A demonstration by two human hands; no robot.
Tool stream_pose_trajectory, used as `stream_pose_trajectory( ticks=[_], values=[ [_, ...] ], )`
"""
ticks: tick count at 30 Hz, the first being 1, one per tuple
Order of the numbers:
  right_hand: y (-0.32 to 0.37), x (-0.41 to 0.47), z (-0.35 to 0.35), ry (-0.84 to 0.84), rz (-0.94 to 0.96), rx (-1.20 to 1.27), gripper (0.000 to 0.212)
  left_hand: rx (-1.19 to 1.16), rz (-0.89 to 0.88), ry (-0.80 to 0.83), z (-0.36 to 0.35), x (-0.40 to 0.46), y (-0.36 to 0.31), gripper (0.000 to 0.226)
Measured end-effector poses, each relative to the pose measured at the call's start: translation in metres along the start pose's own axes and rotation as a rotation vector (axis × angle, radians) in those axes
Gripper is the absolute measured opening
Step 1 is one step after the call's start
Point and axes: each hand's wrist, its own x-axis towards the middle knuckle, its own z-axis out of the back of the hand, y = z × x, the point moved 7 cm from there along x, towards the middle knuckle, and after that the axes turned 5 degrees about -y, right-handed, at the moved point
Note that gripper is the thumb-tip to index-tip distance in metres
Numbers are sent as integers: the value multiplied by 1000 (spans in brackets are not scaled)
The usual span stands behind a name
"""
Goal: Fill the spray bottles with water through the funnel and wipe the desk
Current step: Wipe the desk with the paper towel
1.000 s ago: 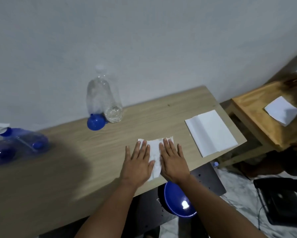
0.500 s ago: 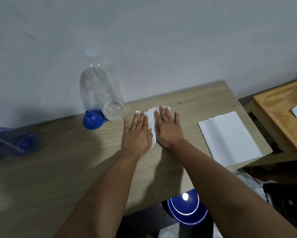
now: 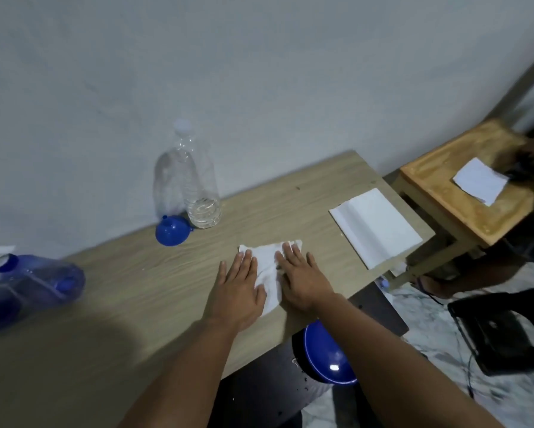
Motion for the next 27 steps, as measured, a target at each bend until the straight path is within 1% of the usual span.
stream_pose_trajectory(
  ticks=[3,4,6,8,11,13,15,16,18,21,23,27],
  values=[
    [19,-47,-19,-7,-89,7,76,31,-52,11,-1,-39,2,66],
    [26,-62,-26,-12,-103,9,75,27,-67,0,1,-53,2,62],
    [40,-94,-39,-35,-136,16,62,6,-112,-33,6,-79,-3,48],
    [53,-123,-43,-113,-199,69,52,-1,-172,-49,12,-100,-11,33],
    [61,-166,-37,-245,-394,222,37,-25,-283,28,25,-125,-37,16],
    [53,-195,-33,-333,-544,446,30,-156,-268,88,37,-137,-63,17],
    [34,-226,-32,-441,-704,702,25,-294,-196,148,37,-144,-83,20],
    [23,-242,-31,-487,-769,793,22,-344,-175,164,35,-146,-94,20],
    [2,-274,-26,-568,-861,885,17,-459,-145,207,28,-148,-114,19],
    [-26,-326,-16,-684,-970,991,11,-654,-99,338,22,-148,-153,16],
    [-47,-358,-15,-747,-1052,1059,13,-760,-91,429,20,-146,-185,17],
    [-82,-418,-21,-924,-1244,1230,18,-916,-127,573,13,-145,-251,29]
  ],
)
